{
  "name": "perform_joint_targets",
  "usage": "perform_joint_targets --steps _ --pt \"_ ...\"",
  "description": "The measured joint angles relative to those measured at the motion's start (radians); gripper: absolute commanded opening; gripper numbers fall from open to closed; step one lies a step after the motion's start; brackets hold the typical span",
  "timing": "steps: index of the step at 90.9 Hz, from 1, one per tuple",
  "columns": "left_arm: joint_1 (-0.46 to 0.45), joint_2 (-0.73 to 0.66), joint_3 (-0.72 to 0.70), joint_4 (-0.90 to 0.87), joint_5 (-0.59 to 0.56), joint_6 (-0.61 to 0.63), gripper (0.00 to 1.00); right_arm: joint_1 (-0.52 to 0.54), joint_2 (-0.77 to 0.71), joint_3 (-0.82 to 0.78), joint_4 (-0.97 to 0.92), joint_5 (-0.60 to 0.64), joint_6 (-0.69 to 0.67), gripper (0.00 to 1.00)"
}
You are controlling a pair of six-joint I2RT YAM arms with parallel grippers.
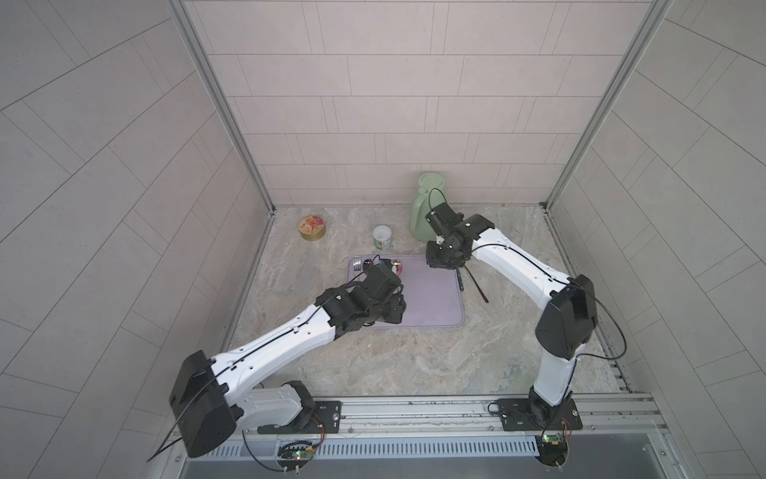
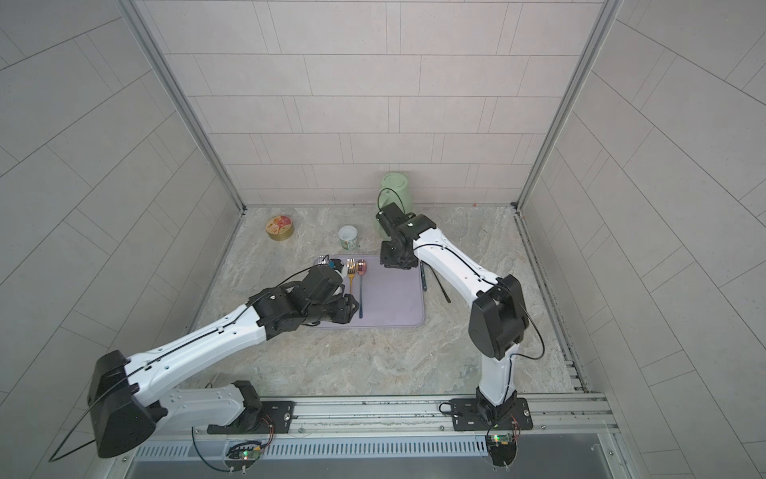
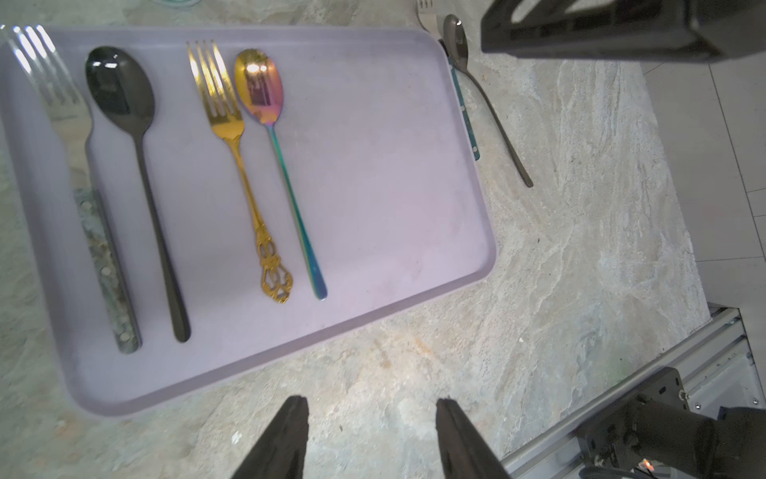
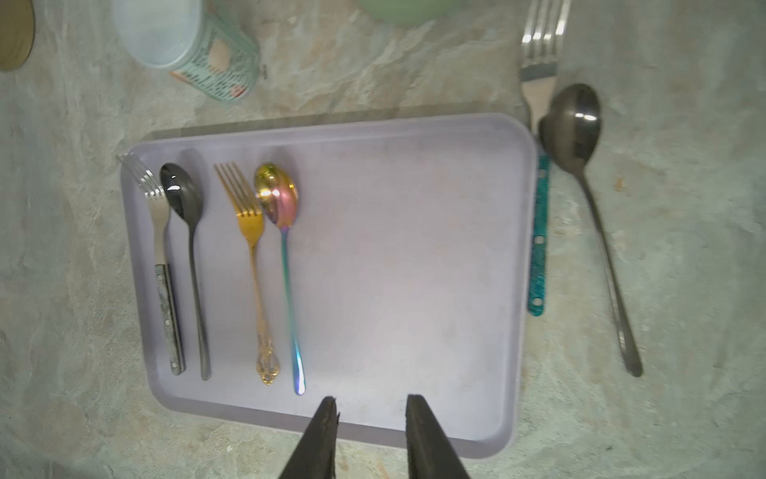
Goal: Set the spoon and fork side by side
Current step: Place the spoon on the tray, then pick up the fork at the center of the board.
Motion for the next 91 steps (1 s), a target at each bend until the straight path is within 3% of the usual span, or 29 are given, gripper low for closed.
perform_joint_targets --steps 13,27,56,91 --pt "-0.042 0.162 0.145 0.016 0.012 0.013 0.49 -0.139 -0.076 -0.177 0.074 0.000 -0.048 0.30" --pt "-0.061 0.248 0.233 0.023 0.027 0.019 0.49 -0.227 -0.051 -0.248 0.130 -0.011 -0.113 0.30" --pt "-0.062 0.318 0.272 0.016 0.038 0.022 0.49 -0.240 0.161 -0.229 0.204 -0.038 -0.199 0.29" --pt "-0.062 0.318 0.272 0.016 0.056 0.022 0.49 -0.244 0.199 -0.219 0.239 -0.073 -0.219 0.32"
